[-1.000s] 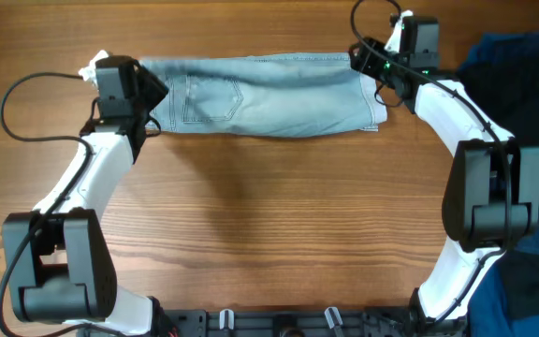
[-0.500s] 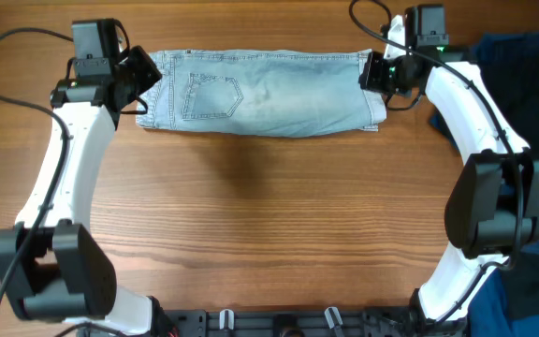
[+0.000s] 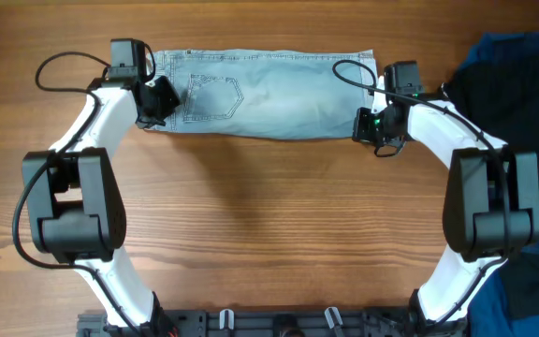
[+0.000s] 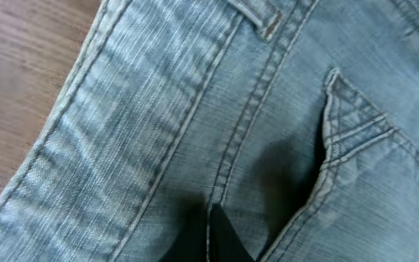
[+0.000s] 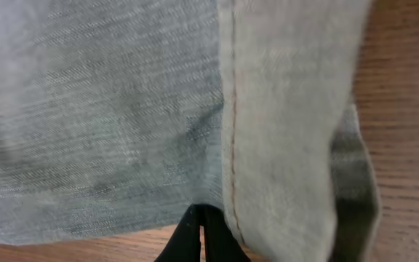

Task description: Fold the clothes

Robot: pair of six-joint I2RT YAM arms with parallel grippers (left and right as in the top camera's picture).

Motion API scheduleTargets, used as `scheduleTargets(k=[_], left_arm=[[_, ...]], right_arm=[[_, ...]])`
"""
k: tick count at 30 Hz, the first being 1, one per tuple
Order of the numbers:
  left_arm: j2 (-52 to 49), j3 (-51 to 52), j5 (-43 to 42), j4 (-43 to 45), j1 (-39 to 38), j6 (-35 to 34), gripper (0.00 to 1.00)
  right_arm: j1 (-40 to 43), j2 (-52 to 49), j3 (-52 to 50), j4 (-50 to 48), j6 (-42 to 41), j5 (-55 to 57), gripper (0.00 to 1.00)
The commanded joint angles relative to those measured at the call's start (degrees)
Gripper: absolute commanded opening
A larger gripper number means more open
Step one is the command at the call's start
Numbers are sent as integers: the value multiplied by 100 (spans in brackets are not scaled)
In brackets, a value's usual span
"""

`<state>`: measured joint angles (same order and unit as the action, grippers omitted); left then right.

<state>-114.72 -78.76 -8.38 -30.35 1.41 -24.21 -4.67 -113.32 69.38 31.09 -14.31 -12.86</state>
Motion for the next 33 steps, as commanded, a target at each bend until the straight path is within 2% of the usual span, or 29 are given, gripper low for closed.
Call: scheduleTargets(k=[1,5,7,10,16,22,26,33], left_arm=[[289,-24,136,-162,-46,149,4],[1471,-286,-120,46,-181,127,4],[2048,-291,-4,205,-323,129,4],[2282,-291,382,114,-461,129,4],[1829,-289,839,-400,-479,129,4],[1091,-289,955,-682,-479,131,5],[922,-289,957,-691,-479,133,6],[894,-289,955,-610,-479,131,5]], right_arm=[[2,63,26,505,-68,522,4],[0,872,925,1180,133,385,4],[0,1362,1099,1064,125,387,4],[0,1561,1097,726,240,457,4],[0,850,1078,131,306,688,4],[2,-507,1080,-365,378,710,4],[2,-979,1078,258,164,695,4],[2,-979,1075,2234,-538,1552,4]])
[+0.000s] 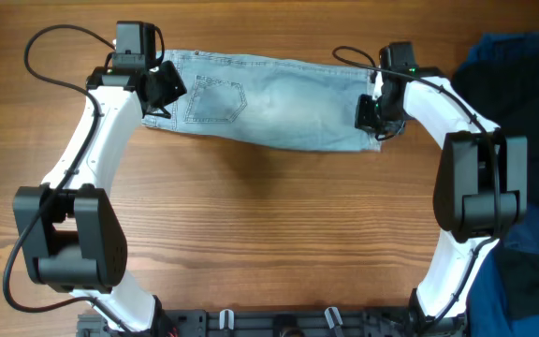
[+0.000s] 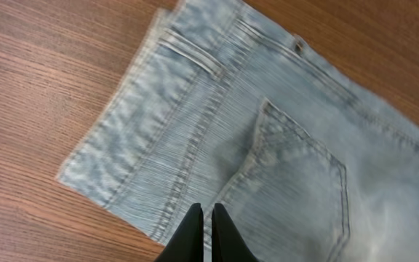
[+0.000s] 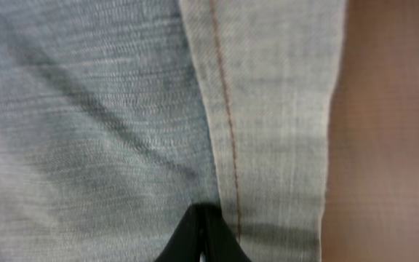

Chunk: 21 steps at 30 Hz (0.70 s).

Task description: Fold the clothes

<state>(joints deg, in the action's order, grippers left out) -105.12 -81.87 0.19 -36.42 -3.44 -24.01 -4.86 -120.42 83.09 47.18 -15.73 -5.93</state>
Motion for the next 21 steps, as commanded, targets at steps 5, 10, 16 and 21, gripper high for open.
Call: scheduleTargets(k=[5,10,16,21], left_arm=[[-63,22,76,-44,-61,111,4],[-66,22,70,140,-162,107,4],[-219,28,-70,623,-284,-216,4],[-723,28,-76,1016,-310,-214,4]], right_arm=[[22,37,-175,592,238,750,4],[20,839,566,507,522,70,4],[20,1003,601,-507,223,-52,4],[22,433,549,-1078,216,144,4]])
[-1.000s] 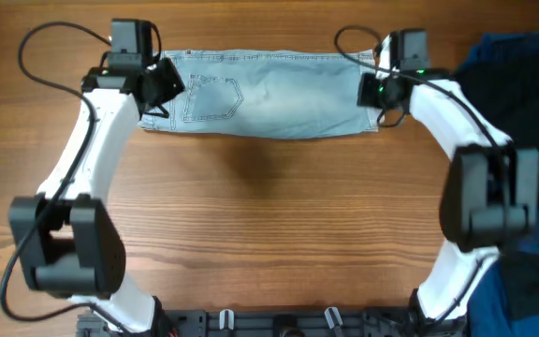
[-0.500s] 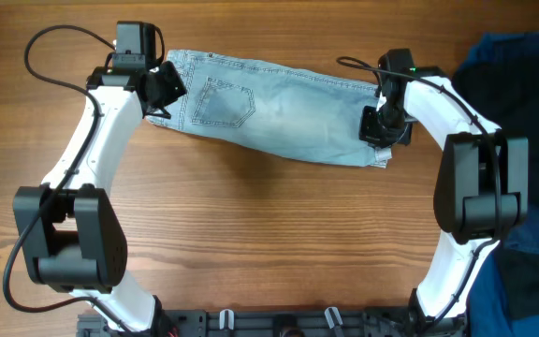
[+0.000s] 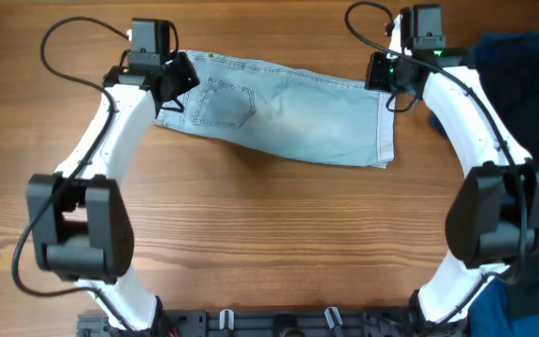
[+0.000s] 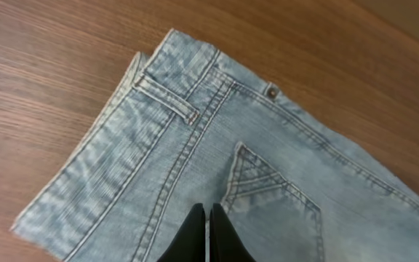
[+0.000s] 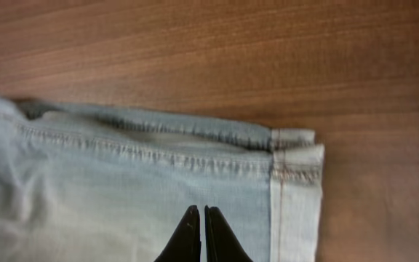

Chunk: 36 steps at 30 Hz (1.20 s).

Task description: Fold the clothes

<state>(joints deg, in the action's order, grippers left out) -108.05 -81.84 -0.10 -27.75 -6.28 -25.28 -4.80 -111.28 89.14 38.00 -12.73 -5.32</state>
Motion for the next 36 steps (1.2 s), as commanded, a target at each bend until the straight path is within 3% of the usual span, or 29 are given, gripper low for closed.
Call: scheduleTargets(k=[1,9,14,19,24,31,36], left_arm=[[-535,26,-48,190,-26,-87,4],[-1045,26,227,229,-20,-42,4],[-1045,22,275,256,-22,142,4],[-872,17,273,254,-26,407,4],[-813,17,256,293,-37,387,4],[-822,17,254,275,-37,387,4],[-822,17,254,269,-37,389,4]], right_arm=[[15,-597,-59,-201,-81,107,4],[57,-1652,-59,-503,-92,1532,4],[90,-1646,50,-885,-31,1593,5],[-33,-752,866,-503,645,229,4],[-544,-225,903,-1008,654,-1108,4],[-1292,-1176,850,-1641,643,-369,4],[-1357,-1993,850,-1818,153,374,8]])
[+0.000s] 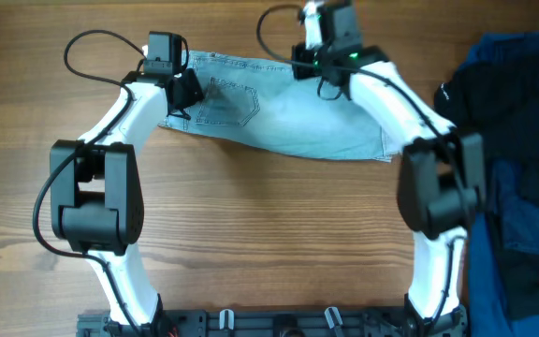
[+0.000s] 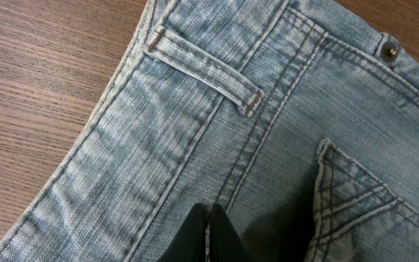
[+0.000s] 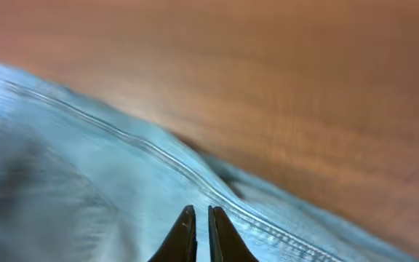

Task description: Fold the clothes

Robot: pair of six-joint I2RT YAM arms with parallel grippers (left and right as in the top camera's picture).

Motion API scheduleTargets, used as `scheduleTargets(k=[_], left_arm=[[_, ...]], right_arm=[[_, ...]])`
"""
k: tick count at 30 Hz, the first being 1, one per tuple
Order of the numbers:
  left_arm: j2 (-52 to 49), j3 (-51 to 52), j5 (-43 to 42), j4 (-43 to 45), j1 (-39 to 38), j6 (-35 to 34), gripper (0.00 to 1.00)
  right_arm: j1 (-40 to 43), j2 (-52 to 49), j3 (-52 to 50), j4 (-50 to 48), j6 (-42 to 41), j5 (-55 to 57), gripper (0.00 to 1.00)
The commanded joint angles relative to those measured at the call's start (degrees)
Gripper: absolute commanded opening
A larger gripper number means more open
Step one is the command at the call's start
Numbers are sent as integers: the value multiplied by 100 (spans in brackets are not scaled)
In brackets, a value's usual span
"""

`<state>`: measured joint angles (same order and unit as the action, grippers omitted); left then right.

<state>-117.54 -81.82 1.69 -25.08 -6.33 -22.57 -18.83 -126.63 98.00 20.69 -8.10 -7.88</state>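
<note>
Light blue jeans (image 1: pixel 288 117) lie folded lengthwise across the far part of the table, waistband to the left, hem to the right and slightly nearer. My left gripper (image 1: pixel 183 94) is shut, low over the waistband, between a belt loop (image 2: pixel 206 69) and the back pocket (image 2: pixel 362 204); its tips (image 2: pixel 208 218) show dark against the denim (image 2: pixel 158 145). My right gripper (image 1: pixel 309 64) is shut over the far long edge, about mid-length. In the blurred right wrist view its tips (image 3: pixel 201 218) hang above a seam in the denim (image 3: pixel 86 167). No cloth shows between either pair of fingers.
A heap of dark blue clothes (image 1: pixel 522 140) fills the right side of the table. Bare wooden table (image 1: pixel 251 234) lies in front of the jeans. The arms' cables loop over the far edge of the jeans.
My right gripper has gone from the far corner of the hem end to the middle of the far long edge. The left gripper is lower and closer over the waistband. The jeans lie much the same.
First both shut grippers were at the near edge of the jeans, one at each end, the jeans straight. Then the jeans lay slightly skewed. Later both grippers were at the far corners. Now the right is mid-length on the far edge, the left over the waistband.
</note>
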Motion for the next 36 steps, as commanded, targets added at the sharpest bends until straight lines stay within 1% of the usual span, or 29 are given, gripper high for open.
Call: scheduleTargets(k=[1,5,8,11,13,14,15,16,17,19,21,23,26,29,31,36], left_arm=[[127,15,76,2,-33,118,4],[127,15,74,2,-33,118,4],[173,13,76,61,-33,120,4],[546,13,116,46,-31,289,4],[931,13,402,-17,-31,286,4],[1141,13,570,-83,-31,286,8],[1325,13,695,-164,-13,289,18],[1471,15,721,-269,35,291,42],[1517,15,717,-363,101,295,60],[1440,15,566,-474,264,555,69],[1300,15,162,-540,435,745,81],[1134,15,-72,-560,597,741,83],[914,15,-260,-540,826,739,84],[645,15,-907,-538,1008,745,83],[452,15,-1147,-540,1036,907,84],[-48,15,-1172,-540,1036,1040,86]], right_arm=[[63,-533,-35,-120,-317,647,8],[79,-787,-35,-275,-247,616,9],[79,-686,9,-487,-199,616,5],[79,-140,289,-293,-85,326,5],[79,271,393,-22,-92,0,5],[79,557,407,203,-114,-181,5],[76,863,404,492,-221,-367,5],[70,1086,404,796,-404,-542,5],[44,1292,404,1130,-601,-791,4],[-42,1416,404,1547,-793,-1051,4],[-205,1386,372,1893,-887,-1152,4],[-369,1285,321,2006,-859,-1147,4],[-592,1084,275,2044,-881,-1147,4],[-822,721,275,2039,-1010,-1145,5],[-901,474,275,2041,-1027,-1145,4],[-929,149,275,2109,-1158,-1150,4]])
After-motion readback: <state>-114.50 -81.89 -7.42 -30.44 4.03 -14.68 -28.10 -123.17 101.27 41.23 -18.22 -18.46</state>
